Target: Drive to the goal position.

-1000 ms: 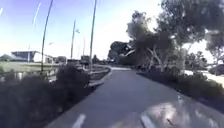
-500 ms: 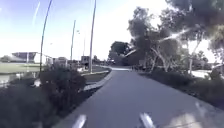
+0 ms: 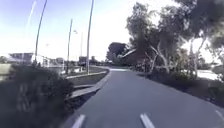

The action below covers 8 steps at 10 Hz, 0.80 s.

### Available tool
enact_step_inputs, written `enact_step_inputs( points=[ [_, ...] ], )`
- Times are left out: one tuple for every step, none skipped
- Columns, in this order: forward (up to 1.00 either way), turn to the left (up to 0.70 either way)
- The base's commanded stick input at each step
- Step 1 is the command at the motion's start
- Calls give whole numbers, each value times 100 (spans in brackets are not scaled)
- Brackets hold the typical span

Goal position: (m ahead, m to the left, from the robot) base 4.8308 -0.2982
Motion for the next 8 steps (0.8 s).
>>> enact_step_inputs(
  points=[
    [100,0],
    [100,0],
    [100,0],
    [100,-10],
    [100,-22],
    [100,-27],
    [100,-27],
    [100,-27]
  ],
)
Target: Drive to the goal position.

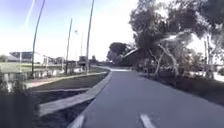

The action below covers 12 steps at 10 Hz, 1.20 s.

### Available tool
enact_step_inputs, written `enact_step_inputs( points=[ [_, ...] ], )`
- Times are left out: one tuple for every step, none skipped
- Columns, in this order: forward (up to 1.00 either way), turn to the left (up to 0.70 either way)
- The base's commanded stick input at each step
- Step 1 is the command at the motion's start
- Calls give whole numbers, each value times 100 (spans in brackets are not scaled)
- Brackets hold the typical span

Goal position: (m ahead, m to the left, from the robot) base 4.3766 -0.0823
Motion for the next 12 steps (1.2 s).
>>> enact_step_inputs(
  points=[
    [100,-27],
    [100,-27],
    [100,-27],
    [100,-27],
    [100,-27],
    [100,-27],
    [100,-27],
    [100,-27],
    [100,-27],
    [100,-22],
    [100,-11],
    [100,0]
  ],
)
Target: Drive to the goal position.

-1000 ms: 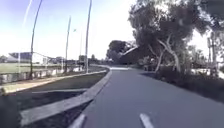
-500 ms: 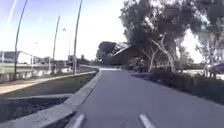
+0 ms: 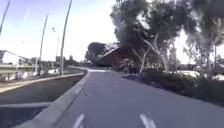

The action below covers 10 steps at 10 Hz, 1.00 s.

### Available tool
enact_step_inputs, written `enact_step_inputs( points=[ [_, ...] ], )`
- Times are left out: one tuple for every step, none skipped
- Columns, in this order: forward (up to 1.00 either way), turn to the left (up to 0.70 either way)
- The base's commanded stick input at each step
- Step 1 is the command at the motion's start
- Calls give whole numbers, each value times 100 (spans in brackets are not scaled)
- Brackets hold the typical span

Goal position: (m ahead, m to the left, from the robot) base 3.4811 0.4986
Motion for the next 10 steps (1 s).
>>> enact_step_inputs(
  points=[
    [100,0],
    [100,0],
    [100,0],
    [100,0],
    [100,0],
    [100,0],
    [100,0],
    [100,0],
    [100,0],
    [100,0]
  ],
)
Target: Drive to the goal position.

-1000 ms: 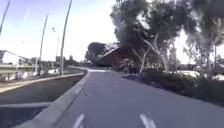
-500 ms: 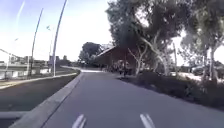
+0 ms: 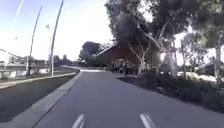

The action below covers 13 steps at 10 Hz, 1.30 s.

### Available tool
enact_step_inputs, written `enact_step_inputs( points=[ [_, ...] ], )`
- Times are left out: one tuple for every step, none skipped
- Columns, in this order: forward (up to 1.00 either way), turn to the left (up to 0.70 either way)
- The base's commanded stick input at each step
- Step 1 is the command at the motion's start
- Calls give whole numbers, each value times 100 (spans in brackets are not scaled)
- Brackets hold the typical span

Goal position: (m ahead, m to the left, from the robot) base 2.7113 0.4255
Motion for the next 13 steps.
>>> enact_step_inputs(
  points=[
    [100,0],
    [100,27],
    [100,27],
    [100,27],
    [100,27],
    [100,27],
    [100,0],
    [100,0],
    [100,0],
    [100,0],
    [100,0],
    [100,0],
    [100,0]
  ],
)
